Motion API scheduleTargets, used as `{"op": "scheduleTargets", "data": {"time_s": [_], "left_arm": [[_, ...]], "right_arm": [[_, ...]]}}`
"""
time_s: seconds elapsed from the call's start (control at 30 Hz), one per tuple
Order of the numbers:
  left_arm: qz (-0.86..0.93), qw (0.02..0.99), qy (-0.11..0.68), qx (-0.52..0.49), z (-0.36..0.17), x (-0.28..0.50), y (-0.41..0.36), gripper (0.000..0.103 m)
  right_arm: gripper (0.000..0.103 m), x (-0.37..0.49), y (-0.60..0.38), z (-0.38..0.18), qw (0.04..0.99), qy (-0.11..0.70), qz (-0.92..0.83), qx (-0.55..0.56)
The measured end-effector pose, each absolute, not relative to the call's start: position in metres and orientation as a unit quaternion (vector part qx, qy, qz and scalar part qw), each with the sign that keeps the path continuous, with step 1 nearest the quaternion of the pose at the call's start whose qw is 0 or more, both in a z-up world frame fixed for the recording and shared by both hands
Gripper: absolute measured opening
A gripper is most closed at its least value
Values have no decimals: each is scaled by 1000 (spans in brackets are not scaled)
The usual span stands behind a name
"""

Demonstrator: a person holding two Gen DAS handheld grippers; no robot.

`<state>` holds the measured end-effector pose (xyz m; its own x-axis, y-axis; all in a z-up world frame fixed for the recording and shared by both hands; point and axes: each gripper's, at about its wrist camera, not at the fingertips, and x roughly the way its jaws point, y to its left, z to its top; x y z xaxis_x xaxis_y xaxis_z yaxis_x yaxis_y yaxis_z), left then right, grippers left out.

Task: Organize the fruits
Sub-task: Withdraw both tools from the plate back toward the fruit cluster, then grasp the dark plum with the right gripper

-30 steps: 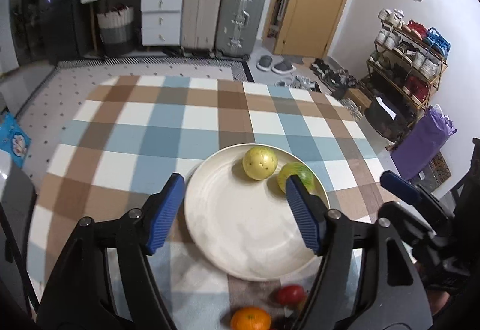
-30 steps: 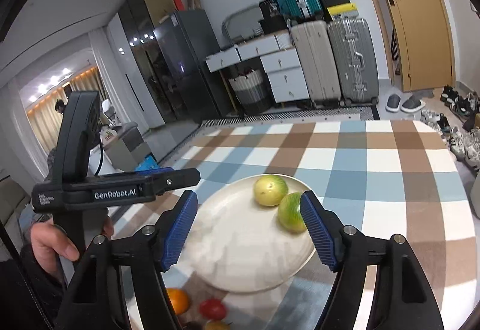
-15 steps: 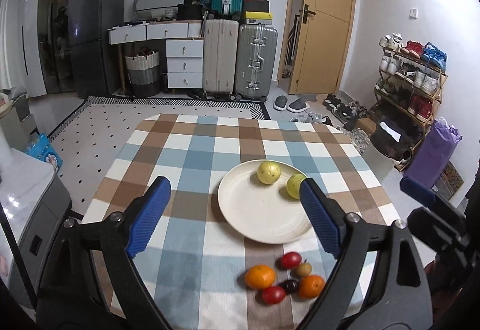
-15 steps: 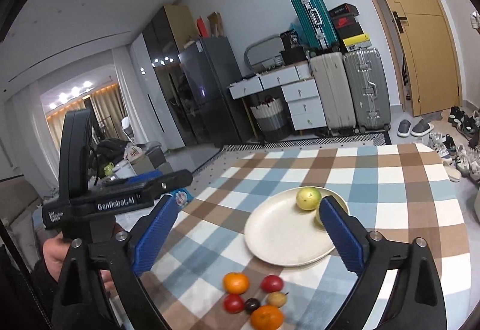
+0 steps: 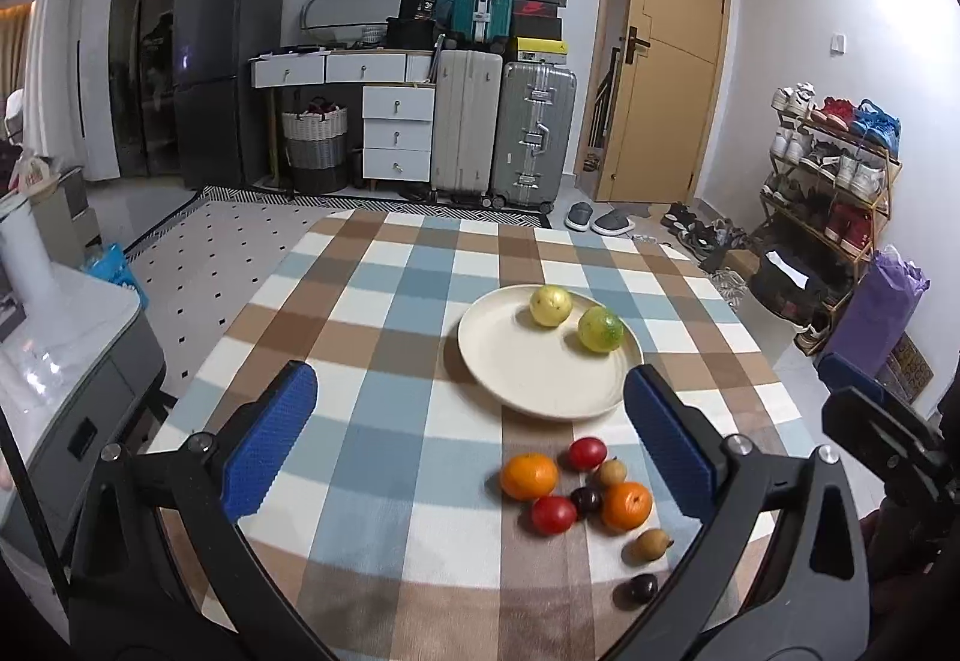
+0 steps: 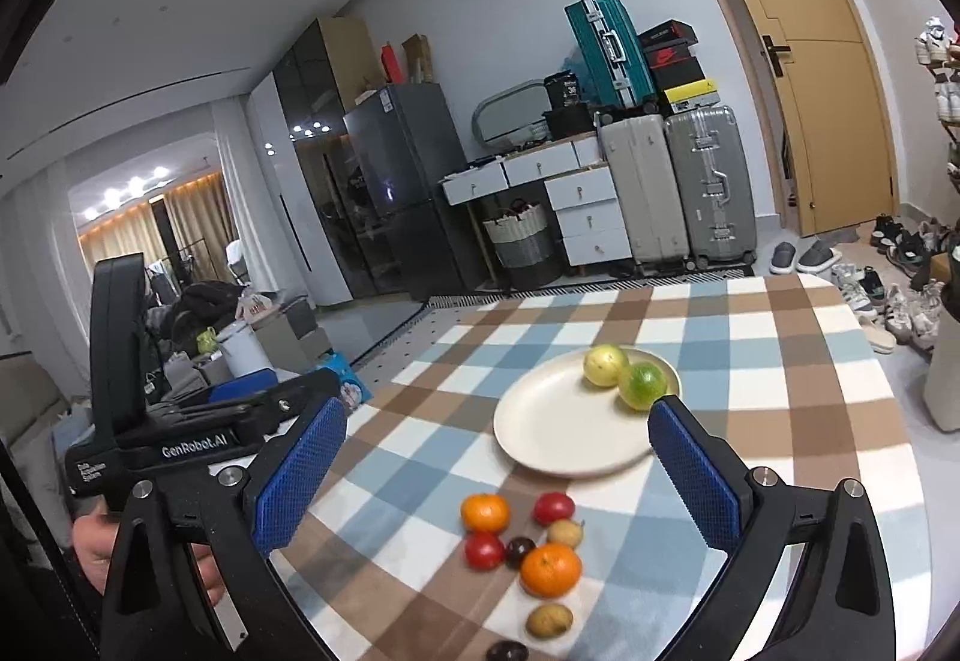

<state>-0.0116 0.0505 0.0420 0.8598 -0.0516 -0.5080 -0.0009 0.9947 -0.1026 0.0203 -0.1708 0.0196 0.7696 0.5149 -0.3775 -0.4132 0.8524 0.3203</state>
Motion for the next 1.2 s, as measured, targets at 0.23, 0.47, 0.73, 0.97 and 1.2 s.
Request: {"op": "scheduleTargets", "data": {"time_s": [0.23,0.47,0.73,0.97,1.2], "left_arm": [[-2,959,276,-63,12,-28,61,102],[15,951,300,-77,-28,-40,73,102],[27,942,323,-90,-64,-56,84,102],[21,940,332,-75,-77,-69,86,102],[19,934,345,-89,-88,-70,93,102]], "right_arm": [[103,4,-176,-5,936,260,213,101],[103,-10,-176,-36,925,300,209,100],[103,-25,-153,-68,917,339,195,76],[102,-32,-138,-91,910,357,197,66],[97,-28,-125,-101,905,374,192,61]]}}
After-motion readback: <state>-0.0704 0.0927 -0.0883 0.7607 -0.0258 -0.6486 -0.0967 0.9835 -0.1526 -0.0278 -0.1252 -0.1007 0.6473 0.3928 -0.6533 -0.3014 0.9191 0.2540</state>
